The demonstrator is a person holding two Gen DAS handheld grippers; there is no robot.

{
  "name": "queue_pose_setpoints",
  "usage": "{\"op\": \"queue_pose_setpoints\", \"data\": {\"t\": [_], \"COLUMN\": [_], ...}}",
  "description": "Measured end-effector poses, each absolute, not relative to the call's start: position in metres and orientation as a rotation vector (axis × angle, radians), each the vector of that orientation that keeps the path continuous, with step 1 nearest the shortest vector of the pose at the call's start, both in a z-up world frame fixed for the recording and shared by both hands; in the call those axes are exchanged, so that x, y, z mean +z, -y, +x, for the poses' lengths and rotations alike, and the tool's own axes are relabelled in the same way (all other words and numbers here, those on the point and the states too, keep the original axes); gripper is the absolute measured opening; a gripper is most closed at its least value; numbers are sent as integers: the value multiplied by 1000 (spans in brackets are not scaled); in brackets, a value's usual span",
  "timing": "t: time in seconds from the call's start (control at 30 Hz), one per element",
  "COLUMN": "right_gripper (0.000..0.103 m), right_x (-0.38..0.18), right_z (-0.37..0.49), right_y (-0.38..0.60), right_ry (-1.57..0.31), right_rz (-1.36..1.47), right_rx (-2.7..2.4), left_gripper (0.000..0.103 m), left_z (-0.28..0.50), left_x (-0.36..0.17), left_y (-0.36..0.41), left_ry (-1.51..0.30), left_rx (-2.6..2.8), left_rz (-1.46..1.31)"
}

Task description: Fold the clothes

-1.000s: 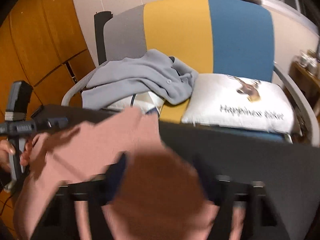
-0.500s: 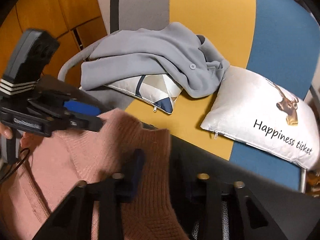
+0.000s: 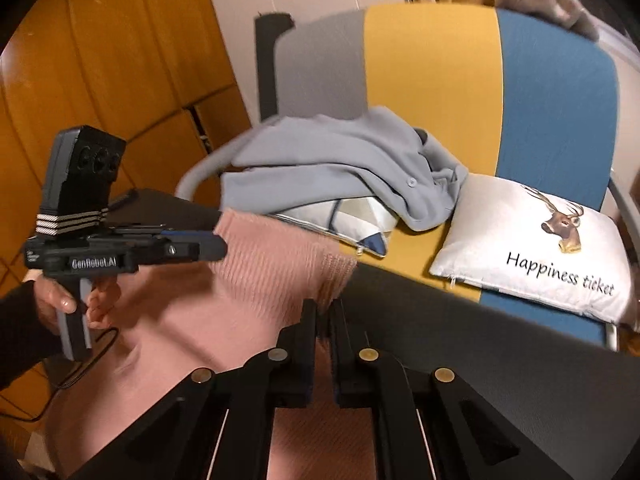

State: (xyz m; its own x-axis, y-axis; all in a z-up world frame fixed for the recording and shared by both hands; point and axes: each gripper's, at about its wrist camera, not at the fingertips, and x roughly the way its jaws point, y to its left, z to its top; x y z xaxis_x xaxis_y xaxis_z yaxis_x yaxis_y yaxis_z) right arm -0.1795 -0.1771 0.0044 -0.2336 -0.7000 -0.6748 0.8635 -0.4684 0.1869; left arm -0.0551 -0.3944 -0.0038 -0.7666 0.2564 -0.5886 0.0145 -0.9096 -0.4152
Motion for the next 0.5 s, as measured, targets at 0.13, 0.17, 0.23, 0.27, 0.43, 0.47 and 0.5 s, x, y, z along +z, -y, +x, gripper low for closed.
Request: {"op": "queue_pose_setpoints", "data": {"t": [0.13,0.17,0.23,0.27,0.43,0.47,0.5], "right_gripper": [6,6,6,6,7,7,8], "right_x": [-6,-13,-29,-36,-54,-54,-53], "right_z": [-150,-142,-128,-121,-102,-102,-104], "right_y": [151,145,132,125,96,90,83], "right_ry": [-231,-223,-205,-196,-143,-114,-58], "right_rz": [902,923,965,986,1052,1065,1082], "right_rx": [-1886,-1889,-1895,-1898,-1932,-1932,-1920], "left_gripper": [5,5,5,5,22,25,27], "left_z": [-10,-3,8,14,39,41,40], "left_x": [-28,-38,-56,-64,-90,-95,-99], "left_y": [371,367,365,366,388,395,401], "left_ry": [609,602,643,683,1076,1187,1285], "left_rx": [2757,2753,2736,2725,2582,2526,2472], "left_rz": [-1078,-1116,-1175,-1195,-1155,-1133,-1111]}}
